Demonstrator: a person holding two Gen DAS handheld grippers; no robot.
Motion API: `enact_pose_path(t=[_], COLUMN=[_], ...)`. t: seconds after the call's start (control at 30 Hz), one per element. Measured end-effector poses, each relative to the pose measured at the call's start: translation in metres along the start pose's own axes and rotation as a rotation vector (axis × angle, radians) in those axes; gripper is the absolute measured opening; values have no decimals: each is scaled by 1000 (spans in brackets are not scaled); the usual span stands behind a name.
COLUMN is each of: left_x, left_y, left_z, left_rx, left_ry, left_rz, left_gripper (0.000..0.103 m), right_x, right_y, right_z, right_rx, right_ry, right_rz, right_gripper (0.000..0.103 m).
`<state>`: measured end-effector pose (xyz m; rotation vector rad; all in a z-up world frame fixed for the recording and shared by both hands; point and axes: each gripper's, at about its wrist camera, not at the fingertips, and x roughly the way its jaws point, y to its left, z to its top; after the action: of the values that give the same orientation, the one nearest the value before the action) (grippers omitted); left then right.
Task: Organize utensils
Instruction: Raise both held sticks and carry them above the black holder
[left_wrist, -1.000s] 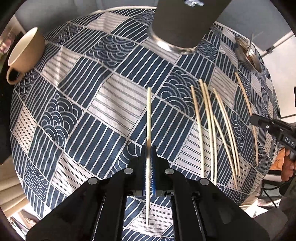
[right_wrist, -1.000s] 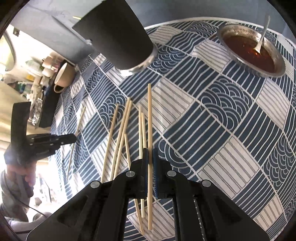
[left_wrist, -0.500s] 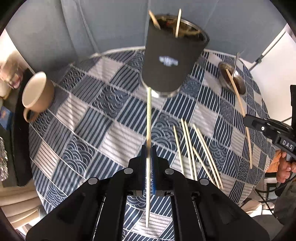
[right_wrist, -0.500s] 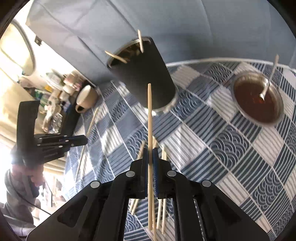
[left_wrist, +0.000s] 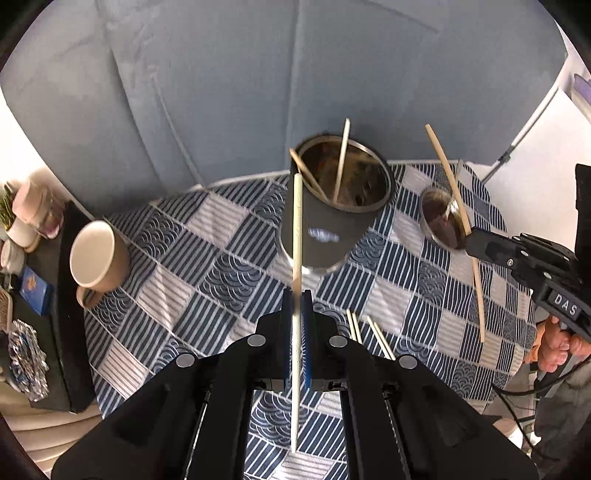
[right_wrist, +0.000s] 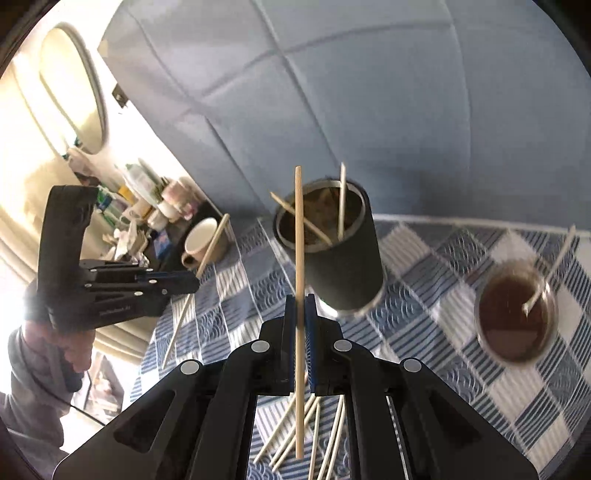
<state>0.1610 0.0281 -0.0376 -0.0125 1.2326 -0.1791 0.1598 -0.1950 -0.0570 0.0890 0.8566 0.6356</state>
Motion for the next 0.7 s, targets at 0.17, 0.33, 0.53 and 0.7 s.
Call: enact_pose_path(t=[0.17, 0.33, 0.53, 0.7], left_x=[-5, -1, 14, 25], left_y=[0, -5, -10, -10], left_z=[24, 48, 75, 97], left_rx=[11, 32, 61, 66], left_ry=[-27, -47, -47, -57], left_rz=[2, 0, 4, -33], left_gripper=[5, 5, 5, 5], right_x=[6, 15, 30, 42], right_y=[-1, -6, -15, -25], right_z=[21, 39, 59, 74], right_rx=[-12, -18, -24, -12], right_ry=[-19, -32, -49, -59], right_rz=[13, 12, -28, -40], right_gripper=[5, 5, 5, 5])
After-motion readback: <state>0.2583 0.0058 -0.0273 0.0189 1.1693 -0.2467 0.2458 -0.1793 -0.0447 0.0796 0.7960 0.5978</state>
